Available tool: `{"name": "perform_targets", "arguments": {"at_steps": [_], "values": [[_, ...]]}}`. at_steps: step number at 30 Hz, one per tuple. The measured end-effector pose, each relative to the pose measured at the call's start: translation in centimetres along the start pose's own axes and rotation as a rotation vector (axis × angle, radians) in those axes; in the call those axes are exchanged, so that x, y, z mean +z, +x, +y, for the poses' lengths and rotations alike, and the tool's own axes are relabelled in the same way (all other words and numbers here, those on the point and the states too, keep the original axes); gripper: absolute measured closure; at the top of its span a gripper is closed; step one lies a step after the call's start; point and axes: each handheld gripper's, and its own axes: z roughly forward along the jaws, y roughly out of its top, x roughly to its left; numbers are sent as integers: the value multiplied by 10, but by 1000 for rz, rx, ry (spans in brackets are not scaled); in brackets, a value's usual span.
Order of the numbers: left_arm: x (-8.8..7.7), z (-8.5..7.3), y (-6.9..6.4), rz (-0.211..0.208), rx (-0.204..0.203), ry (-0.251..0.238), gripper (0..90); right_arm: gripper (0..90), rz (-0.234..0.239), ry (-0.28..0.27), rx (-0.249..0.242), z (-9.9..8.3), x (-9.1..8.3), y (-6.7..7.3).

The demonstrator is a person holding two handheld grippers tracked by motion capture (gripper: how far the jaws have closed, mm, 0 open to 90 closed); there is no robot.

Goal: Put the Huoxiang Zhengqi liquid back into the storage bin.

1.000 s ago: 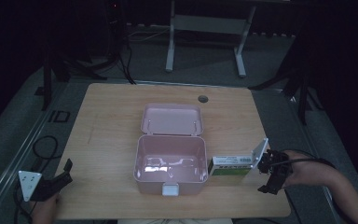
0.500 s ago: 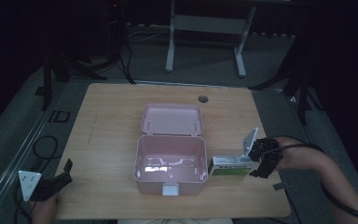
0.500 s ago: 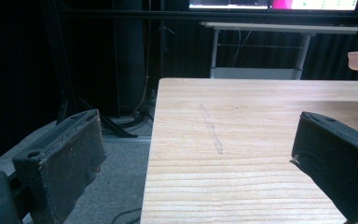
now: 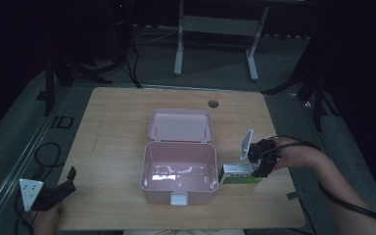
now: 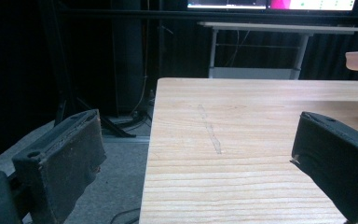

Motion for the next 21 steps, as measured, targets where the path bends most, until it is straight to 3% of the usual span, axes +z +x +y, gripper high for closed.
{"name": "perform_targets", "arguments": {"at_steps": [7, 15, 21], "values": [[0, 0, 0, -2, 0, 1, 24, 424, 16, 0, -4, 11, 10, -5], [0, 0, 0, -3, 0, 0, 25, 458, 31, 37, -17, 21, 28, -6], [0, 0, 0, -4, 2, 0, 24, 535, 25, 53, -20, 24, 36, -5]]}}
